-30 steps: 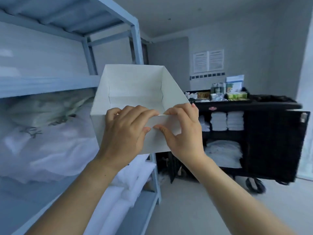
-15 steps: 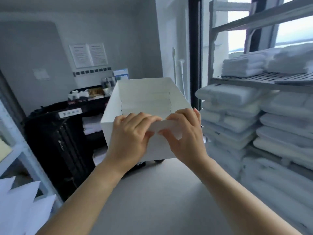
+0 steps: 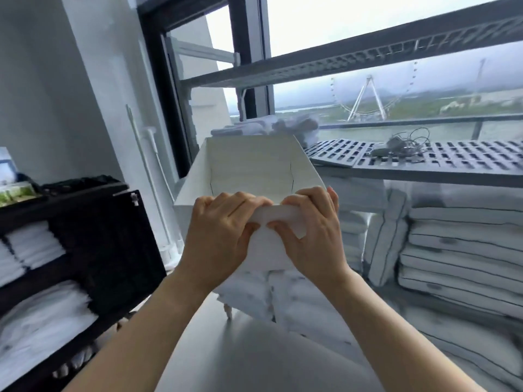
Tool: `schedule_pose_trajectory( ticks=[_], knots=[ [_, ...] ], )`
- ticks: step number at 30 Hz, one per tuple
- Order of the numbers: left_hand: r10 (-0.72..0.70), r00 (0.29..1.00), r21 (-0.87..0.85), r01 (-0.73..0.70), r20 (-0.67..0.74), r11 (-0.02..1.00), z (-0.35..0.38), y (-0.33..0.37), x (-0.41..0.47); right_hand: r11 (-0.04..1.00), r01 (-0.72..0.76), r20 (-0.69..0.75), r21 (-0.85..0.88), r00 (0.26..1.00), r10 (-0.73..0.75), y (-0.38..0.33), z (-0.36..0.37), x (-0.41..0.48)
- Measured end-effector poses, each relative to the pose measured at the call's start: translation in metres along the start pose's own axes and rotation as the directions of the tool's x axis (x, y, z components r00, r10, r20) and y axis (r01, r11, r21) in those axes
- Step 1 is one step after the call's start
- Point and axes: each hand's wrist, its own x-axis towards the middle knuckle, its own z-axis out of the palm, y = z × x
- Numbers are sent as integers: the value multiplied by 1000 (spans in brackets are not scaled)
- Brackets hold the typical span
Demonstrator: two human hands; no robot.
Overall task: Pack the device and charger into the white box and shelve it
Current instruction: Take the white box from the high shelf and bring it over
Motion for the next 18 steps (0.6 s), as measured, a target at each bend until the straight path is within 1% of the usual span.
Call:
schedule_pose_trajectory(
  ticks=[5, 10, 15, 18],
  knots=[
    [53, 998, -69, -55, -29, 996, 77, 21, 51, 996, -27, -24, -85, 999, 25, 81, -23, 20],
    [79, 995, -122, -85, -54, 989, 136, 33, 94, 992, -35, -58, -125, 998, 28, 147, -32, 39],
    [92, 994, -146, -98, -52, 984, 194, 25, 133, 987, -9, -106, -162, 994, -9, 208, -22, 63],
    [107, 991, -159, -117, -76, 980, 233, 11, 159, 985, 11, -124, -171, 992, -33, 244, -7, 82]
  ],
)
